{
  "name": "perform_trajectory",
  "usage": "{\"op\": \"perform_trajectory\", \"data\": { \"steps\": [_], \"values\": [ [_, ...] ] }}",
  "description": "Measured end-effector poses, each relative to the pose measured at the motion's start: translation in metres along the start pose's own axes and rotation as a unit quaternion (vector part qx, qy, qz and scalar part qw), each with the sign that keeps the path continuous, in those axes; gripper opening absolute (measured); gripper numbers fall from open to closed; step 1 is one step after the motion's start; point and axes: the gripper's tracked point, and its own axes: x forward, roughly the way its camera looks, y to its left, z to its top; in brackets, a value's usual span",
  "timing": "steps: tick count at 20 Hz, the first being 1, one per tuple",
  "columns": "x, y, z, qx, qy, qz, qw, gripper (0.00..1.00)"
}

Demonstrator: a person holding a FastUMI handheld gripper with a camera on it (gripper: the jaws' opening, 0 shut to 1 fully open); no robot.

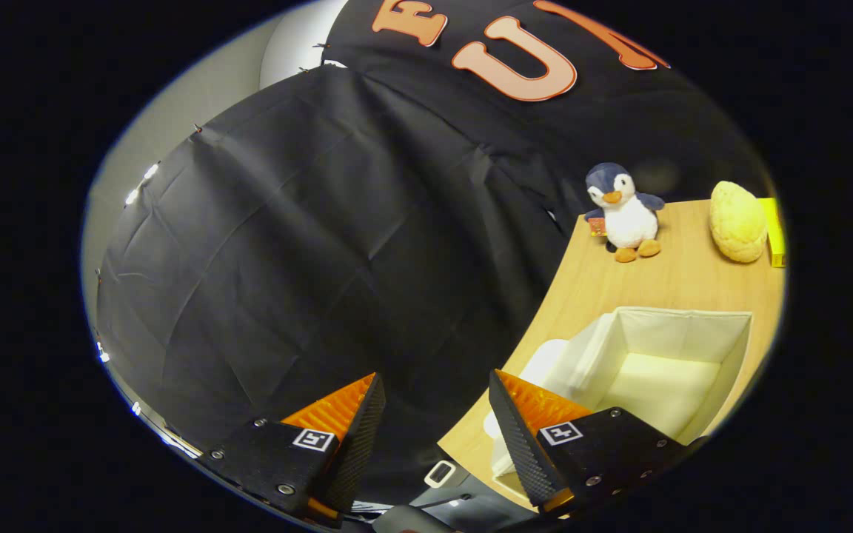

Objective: Open the storage box then place both shoes into the box .Put the left shoe in first, then the right shoe, with the right side of both shoes facing outward in a uniform manner.

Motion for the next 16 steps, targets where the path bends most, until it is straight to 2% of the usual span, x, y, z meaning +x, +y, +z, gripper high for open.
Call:
{"op": "perform_trajectory", "data": {
  "steps": [6,10,16],
  "values": [
    [-0.064,-0.059,0.005,-0.033,-0.048,-0.076,0.995,0.88],
    [-0.114,-0.108,0.009,-0.046,-0.091,-0.142,0.985,0.88],
    [-0.180,-0.189,0.001,-0.050,-0.093,-0.251,0.962,0.92]
  ]
}}
